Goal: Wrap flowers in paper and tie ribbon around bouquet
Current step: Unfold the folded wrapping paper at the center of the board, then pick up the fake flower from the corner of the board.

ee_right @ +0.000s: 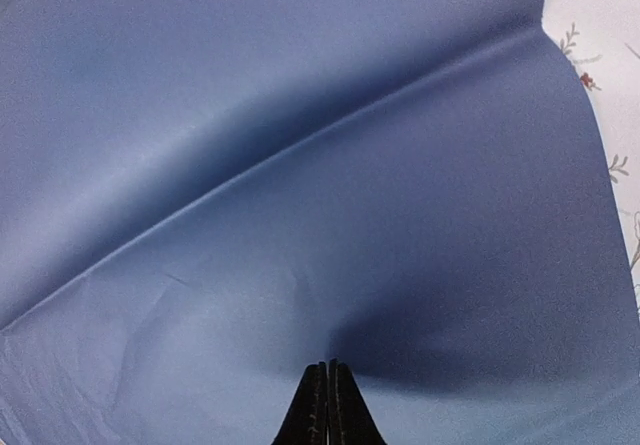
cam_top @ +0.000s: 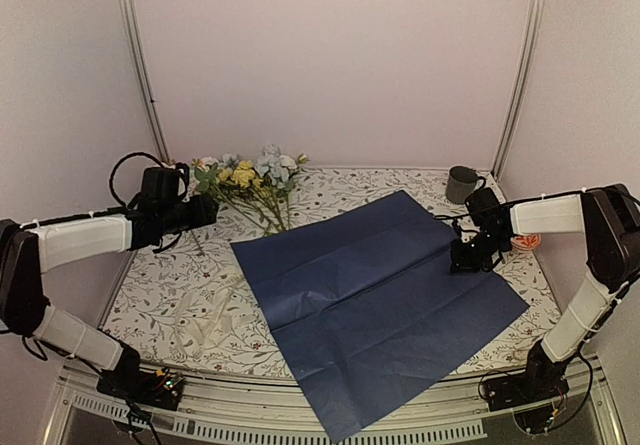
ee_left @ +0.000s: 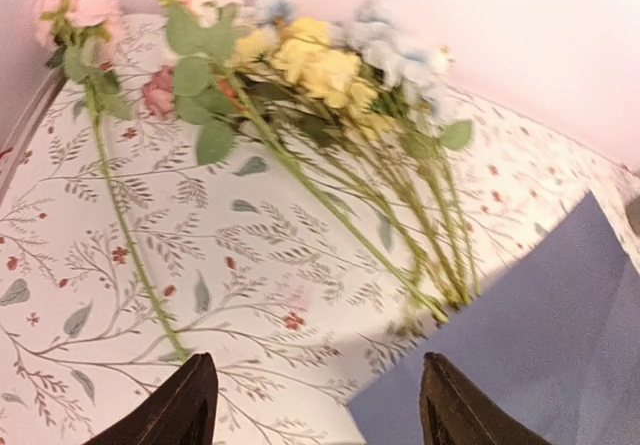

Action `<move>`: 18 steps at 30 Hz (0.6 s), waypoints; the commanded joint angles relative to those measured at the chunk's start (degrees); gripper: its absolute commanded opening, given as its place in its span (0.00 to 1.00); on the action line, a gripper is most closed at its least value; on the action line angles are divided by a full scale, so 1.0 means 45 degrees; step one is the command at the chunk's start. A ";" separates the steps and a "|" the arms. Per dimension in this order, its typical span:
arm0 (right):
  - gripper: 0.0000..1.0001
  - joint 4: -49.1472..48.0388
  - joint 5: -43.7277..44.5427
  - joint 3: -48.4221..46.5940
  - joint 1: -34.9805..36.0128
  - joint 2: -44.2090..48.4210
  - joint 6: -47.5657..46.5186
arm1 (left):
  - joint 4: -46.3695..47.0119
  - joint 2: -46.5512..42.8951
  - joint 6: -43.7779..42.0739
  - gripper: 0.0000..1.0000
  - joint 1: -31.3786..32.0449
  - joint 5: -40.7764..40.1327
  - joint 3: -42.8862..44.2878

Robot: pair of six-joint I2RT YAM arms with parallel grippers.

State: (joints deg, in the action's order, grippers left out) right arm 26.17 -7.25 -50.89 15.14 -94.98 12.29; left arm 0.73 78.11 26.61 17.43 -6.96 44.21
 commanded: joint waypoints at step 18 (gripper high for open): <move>0.27 -0.0098 -0.0489 -0.0916 0.0778 0.2115 -0.0547 | -0.4266 1.0193 0.0873 0.66 -0.3962 0.0476 0.8280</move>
State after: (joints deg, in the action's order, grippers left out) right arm 26.96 -8.80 -55.44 18.15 -86.13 11.18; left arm -13.82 119.02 30.68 -0.14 -7.49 76.75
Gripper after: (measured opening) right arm 0.268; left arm 0.689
